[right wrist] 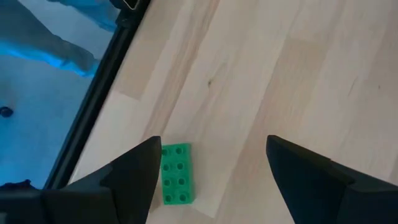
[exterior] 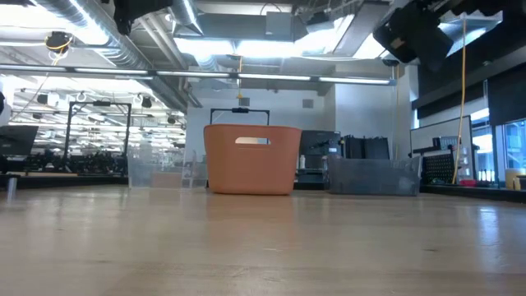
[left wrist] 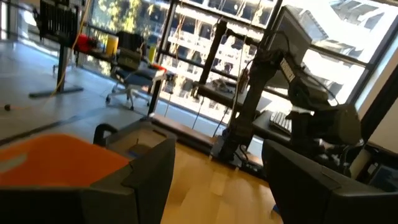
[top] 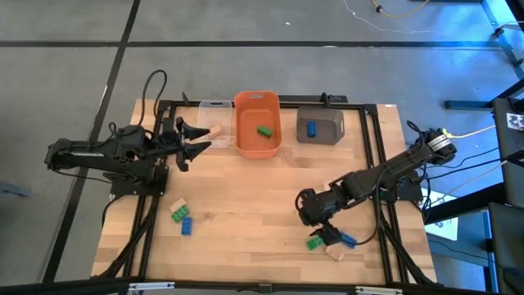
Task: Sort & place blocks by color
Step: Put the right green game piece into the orange bin
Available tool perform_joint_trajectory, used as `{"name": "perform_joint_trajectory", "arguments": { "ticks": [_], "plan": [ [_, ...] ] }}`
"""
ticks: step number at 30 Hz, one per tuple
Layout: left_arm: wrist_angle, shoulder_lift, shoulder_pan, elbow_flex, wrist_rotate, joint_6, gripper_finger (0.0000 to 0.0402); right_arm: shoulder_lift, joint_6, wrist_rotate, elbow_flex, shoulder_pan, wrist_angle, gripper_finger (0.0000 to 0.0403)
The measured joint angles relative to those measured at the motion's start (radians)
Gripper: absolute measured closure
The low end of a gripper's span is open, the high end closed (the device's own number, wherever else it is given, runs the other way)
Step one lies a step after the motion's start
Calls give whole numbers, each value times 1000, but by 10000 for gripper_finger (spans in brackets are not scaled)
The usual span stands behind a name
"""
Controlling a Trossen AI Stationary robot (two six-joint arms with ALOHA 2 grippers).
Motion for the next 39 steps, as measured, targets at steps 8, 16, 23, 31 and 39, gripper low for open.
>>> {"name": "perform_joint_trajectory", "arguments": {
  "ticks": [8, 16, 23, 31, 39],
  "plan": [
    [-48, 151, -22, 1, 72, -36, 168, 0, 54, -5, 1, 28, 21, 112],
    [-50, 364, -140, 1, 51, 83, 168, 0, 234, 47, 1, 122, 16, 111],
    [-48, 467, -196, 1, 48, 116, 168, 1, 405, 168, 2, 193, -32, 111],
    [3, 492, -204, 0, 39, 109, 168, 6, 416, 236, 2, 216, -102, 111],
    [60, 492, -204, 0, -77, 85, 168, 73, 315, 271, 2, 216, -95, 111]
  ]
}}
